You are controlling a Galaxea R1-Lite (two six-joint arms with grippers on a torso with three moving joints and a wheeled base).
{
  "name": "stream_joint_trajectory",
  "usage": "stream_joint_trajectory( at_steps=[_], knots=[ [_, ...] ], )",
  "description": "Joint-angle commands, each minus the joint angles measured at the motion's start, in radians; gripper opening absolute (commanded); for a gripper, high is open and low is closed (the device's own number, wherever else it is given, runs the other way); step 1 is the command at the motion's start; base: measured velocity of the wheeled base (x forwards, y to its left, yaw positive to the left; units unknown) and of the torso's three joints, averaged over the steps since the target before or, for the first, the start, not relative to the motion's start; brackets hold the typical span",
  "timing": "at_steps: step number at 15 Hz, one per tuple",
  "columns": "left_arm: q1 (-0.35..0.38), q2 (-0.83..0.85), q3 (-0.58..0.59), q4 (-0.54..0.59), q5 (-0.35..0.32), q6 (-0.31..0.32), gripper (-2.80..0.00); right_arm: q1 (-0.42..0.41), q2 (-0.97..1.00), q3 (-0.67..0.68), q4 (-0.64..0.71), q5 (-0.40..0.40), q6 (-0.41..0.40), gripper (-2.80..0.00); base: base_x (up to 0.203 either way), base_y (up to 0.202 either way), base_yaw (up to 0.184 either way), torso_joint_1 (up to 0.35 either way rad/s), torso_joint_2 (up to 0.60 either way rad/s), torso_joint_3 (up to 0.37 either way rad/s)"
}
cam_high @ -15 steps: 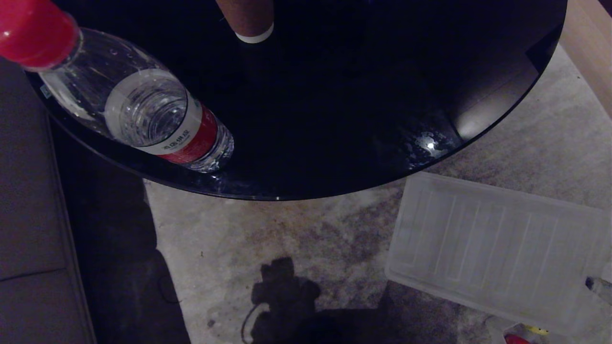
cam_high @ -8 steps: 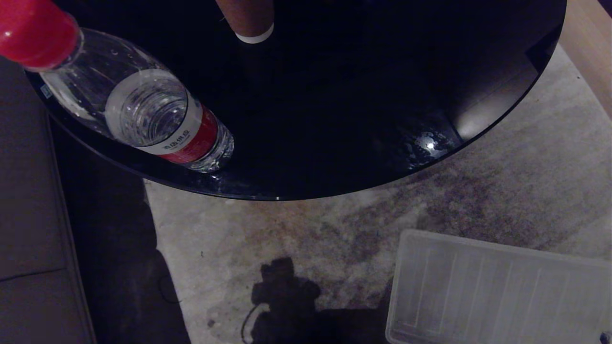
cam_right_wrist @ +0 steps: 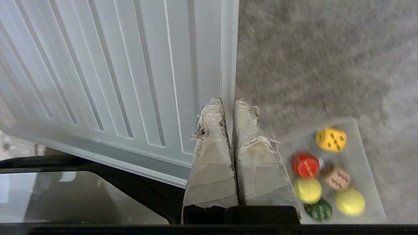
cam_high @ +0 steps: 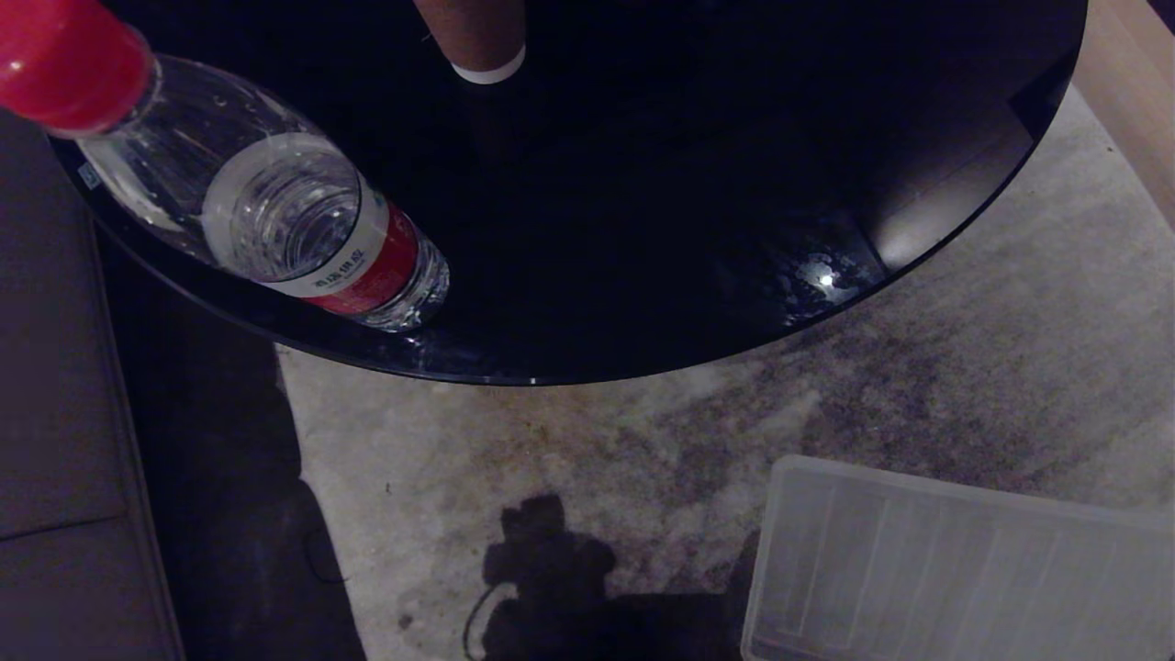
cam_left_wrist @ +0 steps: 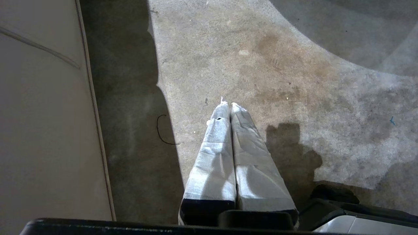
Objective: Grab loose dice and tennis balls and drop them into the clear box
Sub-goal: Close the lid
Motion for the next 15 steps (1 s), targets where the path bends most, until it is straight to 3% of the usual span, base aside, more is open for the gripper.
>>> stream_joint_trajectory(
  at_steps=[1,4,6,9,15],
  knots=[
    [0.000,0.000,0.000,0.000,0.001,-0.001,-2.80,0.017,-0.147,0.002,0.018,-0.015,0.002,-2.80,0.000,0.000,0.000,0.000,0.00,0.000],
    [0.000,0.000,0.000,-0.001,0.001,-0.001,-2.80,0.022,-0.217,0.010,0.018,-0.037,-0.002,-2.80,0.000,0.000,0.000,0.000,0.00,0.000],
    [0.000,0.001,0.000,-0.001,0.001,-0.001,-2.80,0.022,-0.217,0.011,0.087,-0.079,-0.002,-2.80,0.000,0.000,0.000,0.000,0.00,0.000],
    [0.000,0.000,0.000,0.000,0.001,-0.001,-2.80,0.022,-0.217,0.011,0.080,-0.050,-0.043,-2.80,0.000,0.000,0.000,0.000,0.00,0.000],
    [0.000,0.001,0.000,-0.001,0.001,-0.001,-2.80,0.022,-0.217,0.011,0.080,-0.050,-0.041,-2.80,0.000,0.000,0.000,0.000,0.00,0.000]
  ],
)
